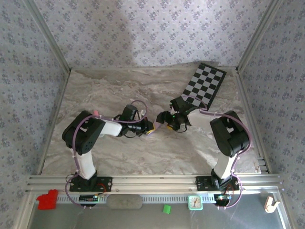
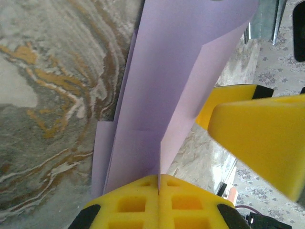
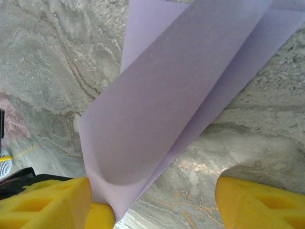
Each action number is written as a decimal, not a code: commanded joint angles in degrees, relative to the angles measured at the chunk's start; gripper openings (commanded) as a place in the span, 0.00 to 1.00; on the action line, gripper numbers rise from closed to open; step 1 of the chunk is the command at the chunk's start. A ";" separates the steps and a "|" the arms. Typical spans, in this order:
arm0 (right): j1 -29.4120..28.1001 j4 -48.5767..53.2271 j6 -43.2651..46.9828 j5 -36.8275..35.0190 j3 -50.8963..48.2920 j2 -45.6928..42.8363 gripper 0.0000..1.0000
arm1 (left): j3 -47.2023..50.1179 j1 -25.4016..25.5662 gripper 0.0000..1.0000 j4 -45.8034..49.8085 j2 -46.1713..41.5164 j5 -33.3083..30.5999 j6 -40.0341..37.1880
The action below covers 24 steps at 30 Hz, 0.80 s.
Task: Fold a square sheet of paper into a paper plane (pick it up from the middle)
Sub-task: Fold the wing for the fifth time at the center of the table.
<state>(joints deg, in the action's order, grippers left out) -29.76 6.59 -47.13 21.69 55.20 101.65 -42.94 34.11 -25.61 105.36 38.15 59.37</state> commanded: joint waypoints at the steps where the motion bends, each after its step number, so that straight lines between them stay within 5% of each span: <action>1: -0.52 2.60 -2.16 -3.53 1.70 3.43 0.71 | 1.20 -0.37 0.06 -1.93 0.93 0.70 0.48; 24: -4.86 15.57 -3.84 -11.35 11.30 13.56 0.68 | 4.30 -0.96 0.23 -5.62 1.19 -0.85 0.21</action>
<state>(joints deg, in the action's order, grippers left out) -33.10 23.27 -50.61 12.99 67.79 108.42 -40.16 33.74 -32.64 106.89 38.59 61.10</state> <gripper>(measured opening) 0.675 0.227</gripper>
